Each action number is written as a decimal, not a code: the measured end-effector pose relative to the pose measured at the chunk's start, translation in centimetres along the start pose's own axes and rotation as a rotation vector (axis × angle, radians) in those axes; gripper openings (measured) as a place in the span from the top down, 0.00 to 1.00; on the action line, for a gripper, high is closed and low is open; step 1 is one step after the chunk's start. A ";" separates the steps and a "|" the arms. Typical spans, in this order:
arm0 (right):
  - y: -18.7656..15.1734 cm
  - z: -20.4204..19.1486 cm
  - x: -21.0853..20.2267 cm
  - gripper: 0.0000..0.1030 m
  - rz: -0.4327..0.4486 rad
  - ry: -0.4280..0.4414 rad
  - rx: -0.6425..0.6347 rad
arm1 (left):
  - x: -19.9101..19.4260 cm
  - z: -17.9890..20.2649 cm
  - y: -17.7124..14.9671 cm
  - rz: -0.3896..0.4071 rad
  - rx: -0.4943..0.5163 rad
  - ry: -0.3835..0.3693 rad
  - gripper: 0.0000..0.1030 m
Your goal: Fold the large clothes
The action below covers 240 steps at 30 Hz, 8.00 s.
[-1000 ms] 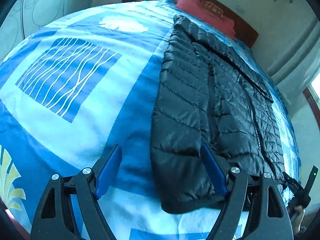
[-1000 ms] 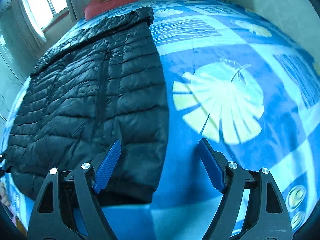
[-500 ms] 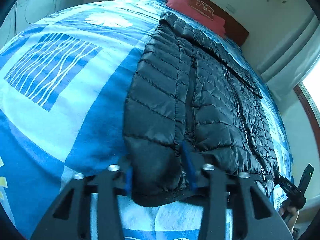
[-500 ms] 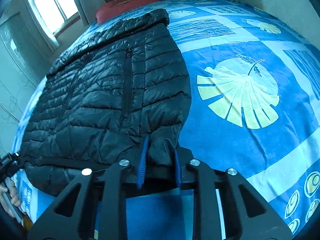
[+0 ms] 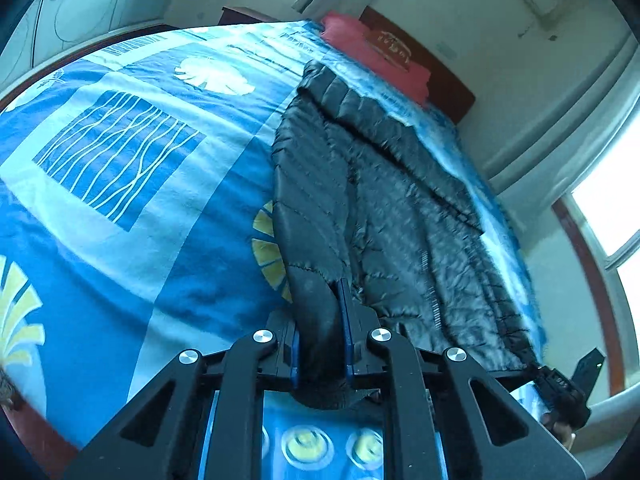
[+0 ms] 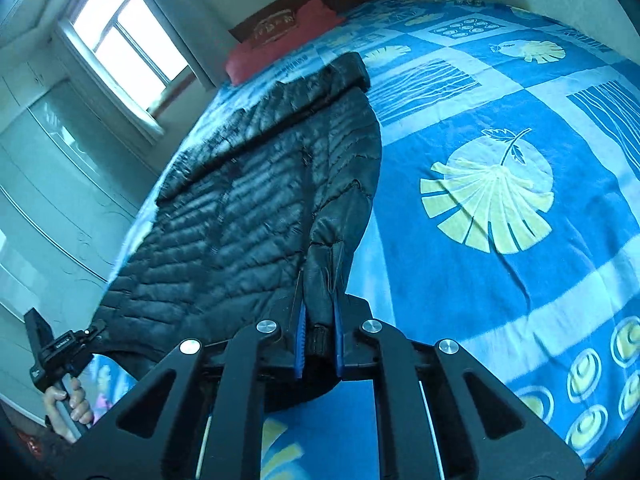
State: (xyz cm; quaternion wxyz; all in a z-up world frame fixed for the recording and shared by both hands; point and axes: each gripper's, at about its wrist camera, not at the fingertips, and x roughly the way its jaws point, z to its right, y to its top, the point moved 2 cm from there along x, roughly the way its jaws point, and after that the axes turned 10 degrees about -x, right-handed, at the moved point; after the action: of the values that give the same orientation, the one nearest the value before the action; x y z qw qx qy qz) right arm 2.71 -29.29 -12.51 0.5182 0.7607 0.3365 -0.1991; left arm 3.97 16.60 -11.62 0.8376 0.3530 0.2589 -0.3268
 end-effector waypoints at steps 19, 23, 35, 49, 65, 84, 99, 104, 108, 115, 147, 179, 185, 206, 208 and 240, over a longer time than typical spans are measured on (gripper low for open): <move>-4.6 -1.3 -10.7 0.90 0.052 0.054 0.087 | -11.1 0.9 -3.3 0.042 -0.069 -0.096 0.86; -5.4 -1.4 -11.8 0.90 0.072 0.089 0.132 | -14.0 1.0 -4.2 0.091 -0.082 -0.127 0.88; -5.0 -2.3 -10.7 0.90 0.073 0.150 0.087 | -11.7 -1.0 -4.0 0.059 -0.057 -0.089 0.99; -5.7 -1.9 -10.0 0.90 0.052 0.152 0.118 | -9.0 -8.6 -6.2 -0.091 -0.255 0.014 0.75; -6.1 -1.9 -9.8 0.90 0.052 0.164 0.131 | -6.9 -8.3 -8.3 -0.184 -0.250 -0.029 0.91; 10.4 -3.3 -4.9 0.90 0.209 0.344 0.054 | -3.6 6.5 8.6 -0.020 -0.112 -0.373 0.95; 25.5 4.0 17.1 0.90 0.101 0.240 0.254 | 17.5 9.5 23.1 -0.005 -0.089 -0.167 0.95; 25.7 6.2 22.9 0.86 0.018 0.172 0.266 | 22.8 7.1 24.0 -0.066 -0.090 -0.104 0.94; 25.7 6.5 23.9 0.67 0.017 0.161 0.237 | 23.9 6.0 24.0 -0.079 -0.096 -0.107 0.86; 25.9 6.0 21.2 0.41 0.083 0.200 0.175 | 20.7 7.0 24.5 -0.021 -0.068 -0.200 0.29; 31.8 3.8 26.8 0.90 0.004 -0.100 -0.204 | 26.3 9.4 28.7 -0.024 0.277 0.089 0.98; 30.5 -5.4 30.3 0.50 0.018 -0.108 -0.290 | 26.2 15.4 25.8 0.089 0.275 0.137 0.51; 29.1 -9.6 35.4 0.53 -0.056 -0.111 -0.373 | 32.6 19.4 20.8 -0.021 0.325 0.102 0.48; 27.4 -4.6 35.4 0.50 -0.068 -0.267 -0.381 | 32.1 15.1 21.5 0.013 0.354 0.263 0.48; 26.5 -3.0 36.8 0.49 -0.091 -0.229 -0.331 | 33.4 14.2 21.1 -0.005 0.352 0.274 0.48; 18.8 2.4 18.1 0.20 0.019 -0.345 -0.267 | 17.5 6.7 15.8 0.134 0.192 0.313 0.29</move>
State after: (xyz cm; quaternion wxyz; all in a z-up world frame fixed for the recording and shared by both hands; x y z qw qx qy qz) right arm 28.88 -30.36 -12.95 0.6660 0.6433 0.2589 -0.2748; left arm 28.30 13.61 -12.39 0.7694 0.4943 0.3295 -0.2347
